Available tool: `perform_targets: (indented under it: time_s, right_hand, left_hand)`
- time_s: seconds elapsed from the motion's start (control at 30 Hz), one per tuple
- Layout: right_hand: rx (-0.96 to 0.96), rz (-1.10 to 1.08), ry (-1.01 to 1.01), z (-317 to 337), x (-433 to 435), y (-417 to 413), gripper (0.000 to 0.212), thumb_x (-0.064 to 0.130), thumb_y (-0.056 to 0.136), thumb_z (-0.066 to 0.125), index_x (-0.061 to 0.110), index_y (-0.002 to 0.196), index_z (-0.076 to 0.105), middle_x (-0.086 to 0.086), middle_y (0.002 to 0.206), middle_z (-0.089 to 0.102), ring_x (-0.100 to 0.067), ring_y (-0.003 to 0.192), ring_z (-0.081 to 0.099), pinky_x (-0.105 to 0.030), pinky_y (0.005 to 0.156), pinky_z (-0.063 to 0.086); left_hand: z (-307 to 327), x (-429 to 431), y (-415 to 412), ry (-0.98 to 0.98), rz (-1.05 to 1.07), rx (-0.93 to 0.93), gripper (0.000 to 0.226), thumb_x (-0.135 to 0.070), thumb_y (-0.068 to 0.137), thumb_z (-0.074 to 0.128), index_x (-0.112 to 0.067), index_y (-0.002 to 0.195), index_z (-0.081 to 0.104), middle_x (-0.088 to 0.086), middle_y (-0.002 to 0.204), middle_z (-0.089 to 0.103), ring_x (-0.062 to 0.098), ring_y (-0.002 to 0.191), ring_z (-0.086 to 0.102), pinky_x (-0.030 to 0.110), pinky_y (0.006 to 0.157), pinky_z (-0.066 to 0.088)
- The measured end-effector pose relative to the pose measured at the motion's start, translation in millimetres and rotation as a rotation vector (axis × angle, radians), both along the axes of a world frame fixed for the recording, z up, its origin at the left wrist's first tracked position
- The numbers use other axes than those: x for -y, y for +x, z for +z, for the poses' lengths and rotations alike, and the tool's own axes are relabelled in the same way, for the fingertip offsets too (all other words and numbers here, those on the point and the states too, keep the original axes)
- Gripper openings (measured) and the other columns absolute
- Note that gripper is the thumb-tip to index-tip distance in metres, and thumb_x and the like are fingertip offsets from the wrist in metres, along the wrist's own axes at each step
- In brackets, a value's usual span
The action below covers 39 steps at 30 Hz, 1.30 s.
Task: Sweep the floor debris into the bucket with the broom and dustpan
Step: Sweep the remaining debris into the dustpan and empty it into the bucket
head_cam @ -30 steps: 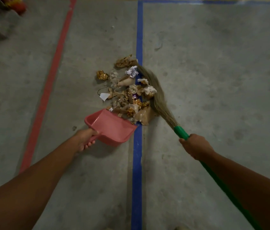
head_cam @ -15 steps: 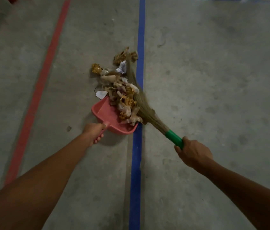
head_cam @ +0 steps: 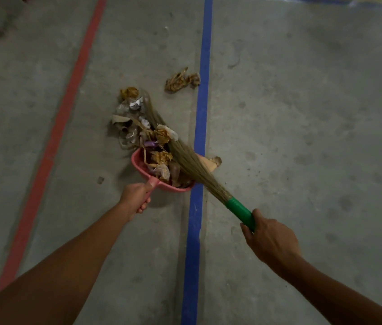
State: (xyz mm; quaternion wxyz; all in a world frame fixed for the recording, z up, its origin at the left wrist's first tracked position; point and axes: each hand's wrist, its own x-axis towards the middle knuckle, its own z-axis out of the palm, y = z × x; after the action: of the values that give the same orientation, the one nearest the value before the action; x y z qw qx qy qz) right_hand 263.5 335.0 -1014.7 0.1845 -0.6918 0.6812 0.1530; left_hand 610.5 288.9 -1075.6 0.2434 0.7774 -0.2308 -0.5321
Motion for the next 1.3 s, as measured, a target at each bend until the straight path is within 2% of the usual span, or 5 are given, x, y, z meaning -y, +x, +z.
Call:
perform_targets:
  time_s: [0.17, 0.33, 0.6, 0.97, 1.3]
  right_hand:
    - [0.027, -0.042, -0.07, 15, -12, -15, 0.03, 0.061, 0.096, 0.04, 0.034, 0.11, 0.04, 0.009, 0.064, 0.05, -0.005, 0.045, 0.051, -0.016, 0.035, 0.034]
    - [-0.026, -0.075, -0.096, 34, -26, -32, 0.029, 0.063, 0.094, 0.039, 0.036, 0.104, 0.035, 0.011, 0.064, 0.049, -0.003, 0.045, 0.05, -0.014, 0.035, 0.033]
    - [-0.008, -0.172, -0.17, 48, -43, -54, 0.031, 0.064, 0.092, 0.042, 0.034, 0.092, 0.034, 0.009, 0.059, 0.051, -0.005, 0.044, 0.051, -0.025, 0.04, 0.051]
    - [0.064, -0.218, -0.131, 63, -68, -62, 0.035, 0.066, 0.093, 0.039, 0.031, 0.093, 0.04, 0.007, 0.061, 0.054, -0.008, 0.044, 0.052, -0.021, 0.037, 0.039]
    - [0.082, -0.368, 0.019, 52, -84, -81, 0.043, 0.057, 0.098, 0.04, 0.016, 0.103, 0.05, -0.002, 0.074, 0.058, -0.017, 0.061, 0.059, -0.033, 0.057, 0.054]
  left_hand:
    - [1, -16, -2, -0.054, 0.064, -0.046, 0.015, -0.029, 0.095, 0.061, -0.017, 0.088, 0.065, 0.006, 0.055, 0.053, 0.012, 0.033, 0.037, 0.018, 0.033, 0.025]
    - [7, -20, -12, -0.123, 0.099, -0.077, 0.011, -0.027, 0.096, 0.058, -0.023, 0.09, 0.066, 0.002, 0.051, 0.056, 0.011, 0.033, 0.039, 0.018, 0.032, 0.027]
    - [21, -24, -30, -0.165, 0.097, -0.105, 0.017, -0.03, 0.096, 0.06, -0.015, 0.092, 0.067, 0.002, 0.053, 0.057, 0.011, 0.035, 0.041, 0.019, 0.032, 0.028]
    - [25, -96, -41, -0.168, 0.061, -0.056, 0.013, -0.036, 0.094, 0.063, -0.025, 0.095, 0.068, 0.001, 0.054, 0.058, 0.011, 0.036, 0.042, 0.02, 0.034, 0.031]
    - [10, -174, -10, -0.03, 0.038, 0.014, 0.036, -0.032, 0.095, 0.063, 0.003, 0.088, 0.064, 0.009, 0.05, 0.053, 0.014, 0.031, 0.036, 0.015, 0.037, 0.027]
